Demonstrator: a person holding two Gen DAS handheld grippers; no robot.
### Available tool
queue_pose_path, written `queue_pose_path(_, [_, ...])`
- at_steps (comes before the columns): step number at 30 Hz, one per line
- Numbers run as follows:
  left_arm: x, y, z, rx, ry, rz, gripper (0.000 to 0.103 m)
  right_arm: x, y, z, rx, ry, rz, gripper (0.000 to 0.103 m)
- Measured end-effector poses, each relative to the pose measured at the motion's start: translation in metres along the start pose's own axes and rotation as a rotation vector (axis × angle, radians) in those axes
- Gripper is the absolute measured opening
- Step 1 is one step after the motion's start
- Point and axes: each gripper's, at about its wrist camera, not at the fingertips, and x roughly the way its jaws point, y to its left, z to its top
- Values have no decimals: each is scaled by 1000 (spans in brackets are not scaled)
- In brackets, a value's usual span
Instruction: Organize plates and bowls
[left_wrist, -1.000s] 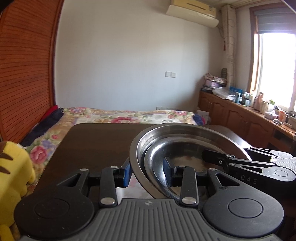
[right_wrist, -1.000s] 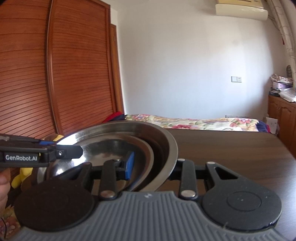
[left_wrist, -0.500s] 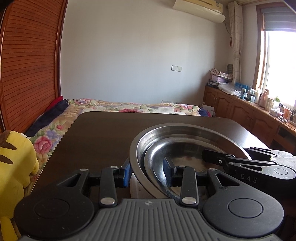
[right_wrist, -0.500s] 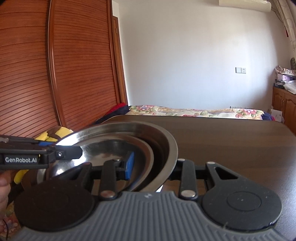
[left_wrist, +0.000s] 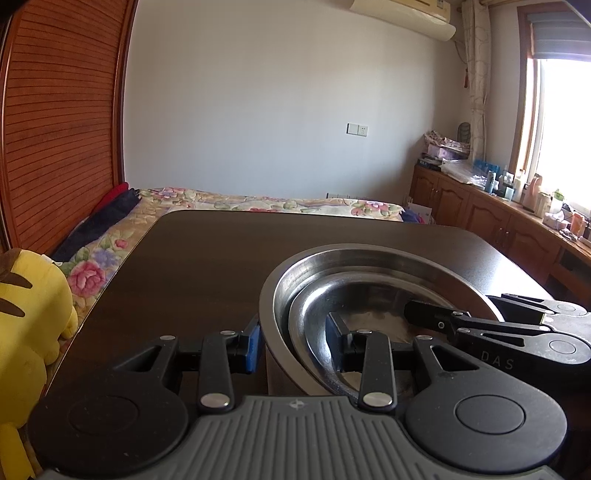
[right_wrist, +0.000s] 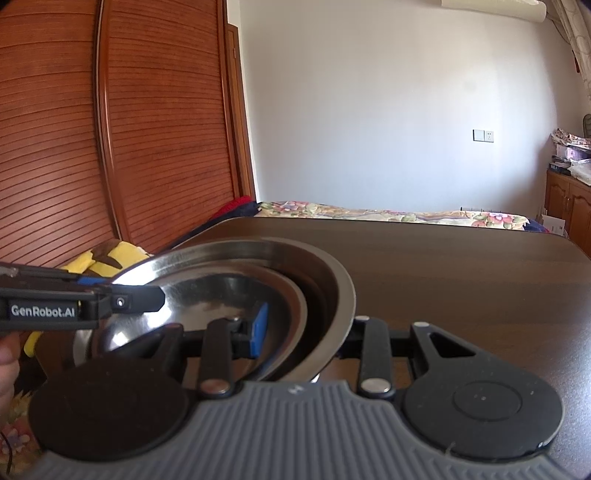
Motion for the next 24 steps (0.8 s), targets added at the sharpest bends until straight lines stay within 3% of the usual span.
queue_pose_path(5, [-1,-4,-1,16,-5,4,39,0,1,0,0,-6,8,39])
queue_pose_path(8, [-2,-4,-2,17,-13,1,49,0,2,0,-9,-6,24,46])
queue_pose_path(14, [-7,-3,3,20,-41,24,64,-2,4,2,-23,12,33,52])
queue_pose_path(17, [-10,-3,6,19,-50,31,65,-1,7,4,-36,26,34,60])
queue_pose_path(24, [-8,-8,5,37,-51,42,66,6,11,10,-66,70,29,66])
